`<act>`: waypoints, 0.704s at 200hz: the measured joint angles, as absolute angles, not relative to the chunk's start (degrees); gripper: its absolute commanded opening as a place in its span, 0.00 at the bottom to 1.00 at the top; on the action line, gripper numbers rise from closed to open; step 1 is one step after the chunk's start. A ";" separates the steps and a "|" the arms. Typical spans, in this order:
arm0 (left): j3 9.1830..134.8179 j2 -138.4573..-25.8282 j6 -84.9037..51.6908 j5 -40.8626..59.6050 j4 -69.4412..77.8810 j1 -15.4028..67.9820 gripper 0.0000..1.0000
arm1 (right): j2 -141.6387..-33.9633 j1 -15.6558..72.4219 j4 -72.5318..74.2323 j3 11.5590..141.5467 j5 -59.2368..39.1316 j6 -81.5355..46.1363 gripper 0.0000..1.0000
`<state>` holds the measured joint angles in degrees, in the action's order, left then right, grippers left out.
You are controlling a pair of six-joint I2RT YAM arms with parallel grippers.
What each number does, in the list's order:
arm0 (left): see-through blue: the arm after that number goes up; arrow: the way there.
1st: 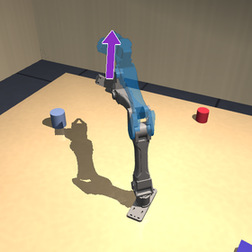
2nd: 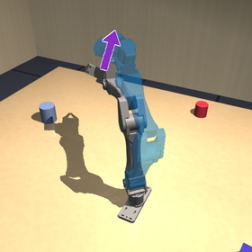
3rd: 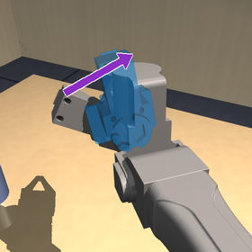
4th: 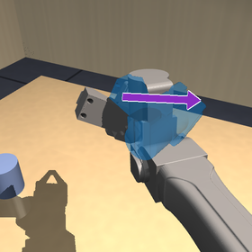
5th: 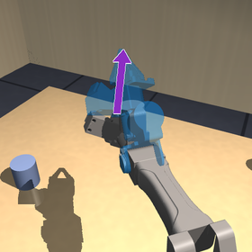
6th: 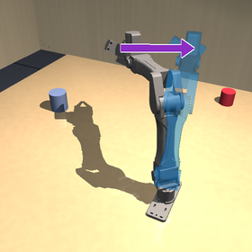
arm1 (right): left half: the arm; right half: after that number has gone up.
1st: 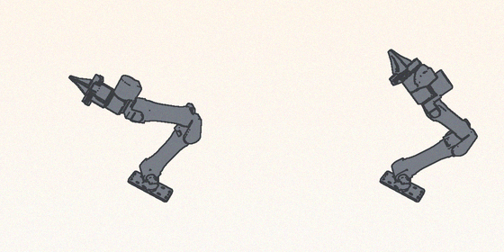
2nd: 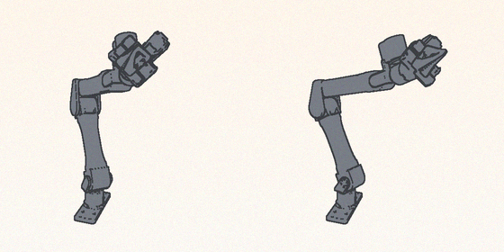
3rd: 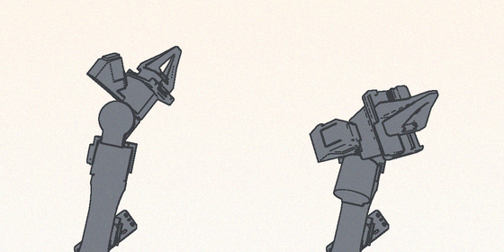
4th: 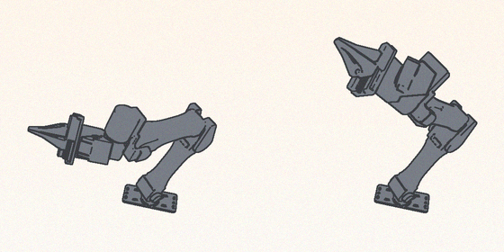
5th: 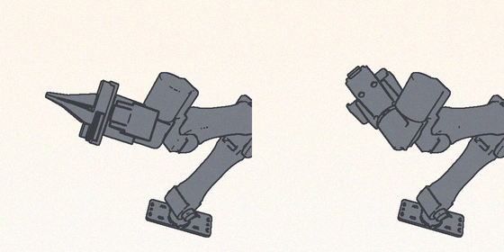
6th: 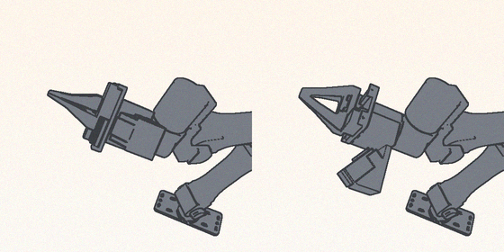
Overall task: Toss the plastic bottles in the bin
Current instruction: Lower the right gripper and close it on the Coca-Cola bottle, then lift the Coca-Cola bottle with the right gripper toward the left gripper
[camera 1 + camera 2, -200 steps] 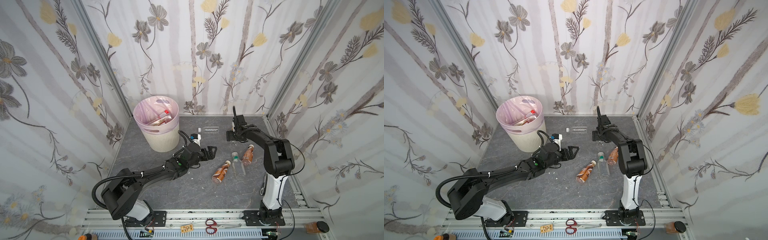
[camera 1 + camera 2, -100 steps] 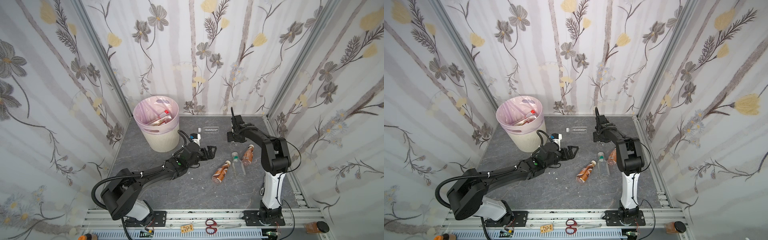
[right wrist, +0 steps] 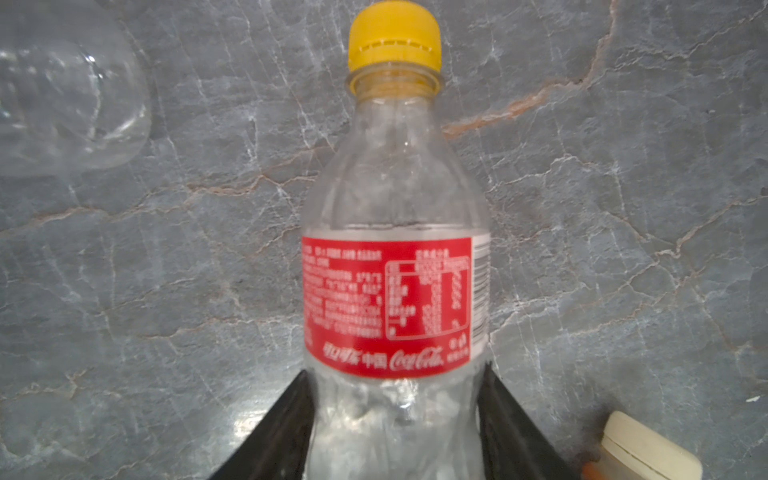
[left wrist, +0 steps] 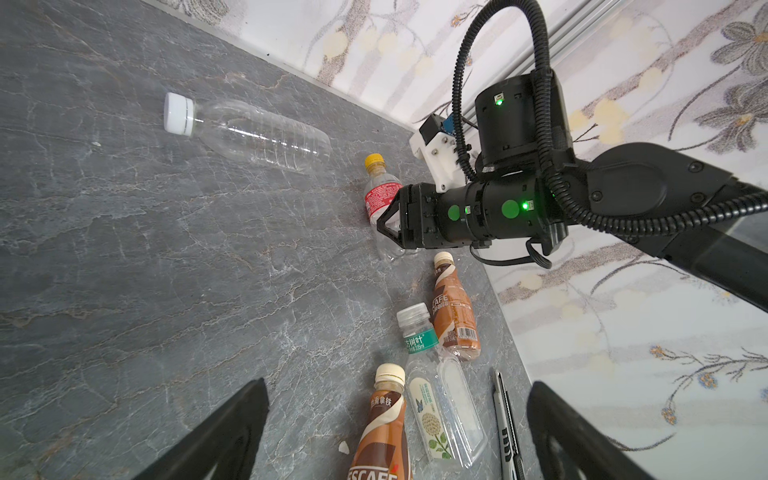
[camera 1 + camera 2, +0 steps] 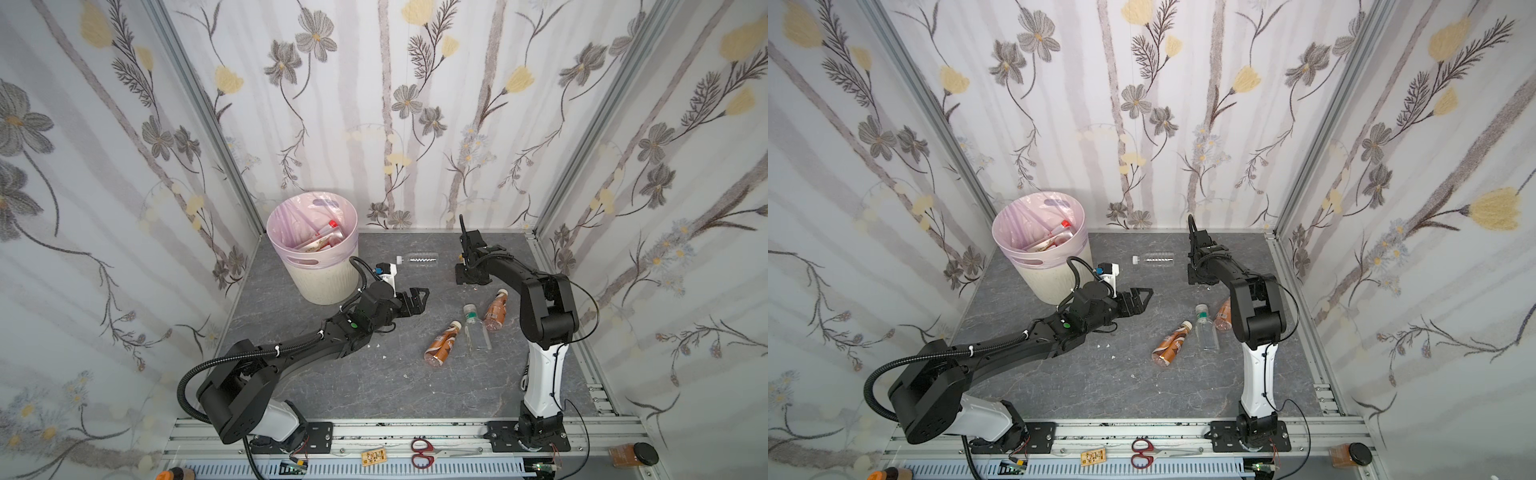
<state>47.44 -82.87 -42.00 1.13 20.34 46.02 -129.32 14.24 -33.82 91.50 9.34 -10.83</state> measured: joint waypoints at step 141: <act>46.06 -80.68 -41.78 1.69 20.40 45.58 1.00 | -123.39 16.19 -29.43 82.00 8.25 -9.37 0.51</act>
